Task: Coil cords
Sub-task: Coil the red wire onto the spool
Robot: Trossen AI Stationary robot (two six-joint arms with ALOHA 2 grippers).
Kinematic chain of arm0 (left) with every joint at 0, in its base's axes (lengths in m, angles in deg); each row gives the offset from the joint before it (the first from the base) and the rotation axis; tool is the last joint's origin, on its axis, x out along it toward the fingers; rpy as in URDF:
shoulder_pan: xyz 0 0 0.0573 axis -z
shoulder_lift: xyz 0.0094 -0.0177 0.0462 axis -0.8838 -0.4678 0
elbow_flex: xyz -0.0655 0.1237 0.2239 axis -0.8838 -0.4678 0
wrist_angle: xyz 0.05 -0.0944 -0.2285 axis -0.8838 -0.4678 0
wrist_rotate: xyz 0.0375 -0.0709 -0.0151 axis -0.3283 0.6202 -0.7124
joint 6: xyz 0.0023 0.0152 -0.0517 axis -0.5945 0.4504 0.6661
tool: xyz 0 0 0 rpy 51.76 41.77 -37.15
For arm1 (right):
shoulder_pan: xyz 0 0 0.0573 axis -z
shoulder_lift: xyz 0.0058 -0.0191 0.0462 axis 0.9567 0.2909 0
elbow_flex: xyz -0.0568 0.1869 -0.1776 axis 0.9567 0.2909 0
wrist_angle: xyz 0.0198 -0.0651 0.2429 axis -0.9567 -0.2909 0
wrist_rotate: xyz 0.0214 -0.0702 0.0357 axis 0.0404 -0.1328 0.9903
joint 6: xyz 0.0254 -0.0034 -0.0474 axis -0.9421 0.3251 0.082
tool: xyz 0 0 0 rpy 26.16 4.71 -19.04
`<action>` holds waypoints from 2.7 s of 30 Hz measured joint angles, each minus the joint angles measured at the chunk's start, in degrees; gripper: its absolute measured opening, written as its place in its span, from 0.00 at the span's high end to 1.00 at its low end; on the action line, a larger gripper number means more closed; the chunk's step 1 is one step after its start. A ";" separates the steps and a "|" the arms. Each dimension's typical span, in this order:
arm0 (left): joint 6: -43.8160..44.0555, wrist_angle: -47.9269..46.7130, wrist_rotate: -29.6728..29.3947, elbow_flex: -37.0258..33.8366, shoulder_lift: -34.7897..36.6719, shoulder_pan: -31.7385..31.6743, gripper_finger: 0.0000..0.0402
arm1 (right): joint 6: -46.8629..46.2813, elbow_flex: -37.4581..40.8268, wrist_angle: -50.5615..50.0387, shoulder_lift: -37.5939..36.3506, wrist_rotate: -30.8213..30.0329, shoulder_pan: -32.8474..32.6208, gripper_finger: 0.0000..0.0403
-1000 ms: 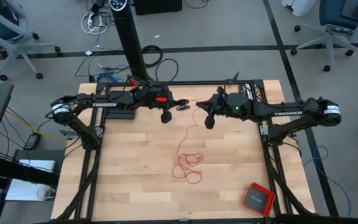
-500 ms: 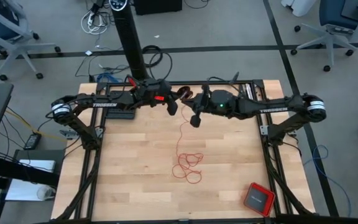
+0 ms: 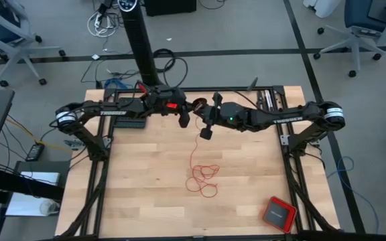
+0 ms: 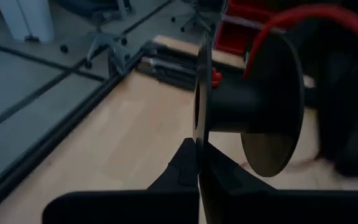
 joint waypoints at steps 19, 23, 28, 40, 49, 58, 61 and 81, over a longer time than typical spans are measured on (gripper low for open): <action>-3.62 1.05 0.18 0.00 0.00 0.11 1.00 | 1.25 0.07 3.67 1.94 0.38 0.32 1.00; -2.31 3.39 0.43 0.00 0.00 0.11 1.00 | 1.99 0.00 5.79 2.83 4.27 1.33 1.00; -0.45 3.82 0.75 -0.02 -0.03 0.09 1.00 | 0.40 0.07 6.13 3.82 6.49 2.56 1.00; -0.01 4.08 0.75 -0.02 -0.04 0.06 1.00 | 2.70 0.07 5.40 3.86 -1.32 0.52 1.00; 3.77 3.96 -0.11 0.00 -0.04 0.06 1.00 | 2.01 0.07 4.74 3.84 -3.16 0.22 1.00; 1.33 2.96 -3.27 -0.02 -0.04 0.09 1.00 | 2.51 0.05 4.67 3.87 -1.24 -0.55 1.00; 4.42 2.98 -4.55 -0.02 -0.04 0.06 1.00 | 3.41 0.07 3.79 4.78 -0.76 -0.61 1.00; 11.51 7.84 4.11 -0.02 -0.04 -0.35 1.00 | 1.47 0.07 -3.65 4.25 -12.98 -0.59 0.95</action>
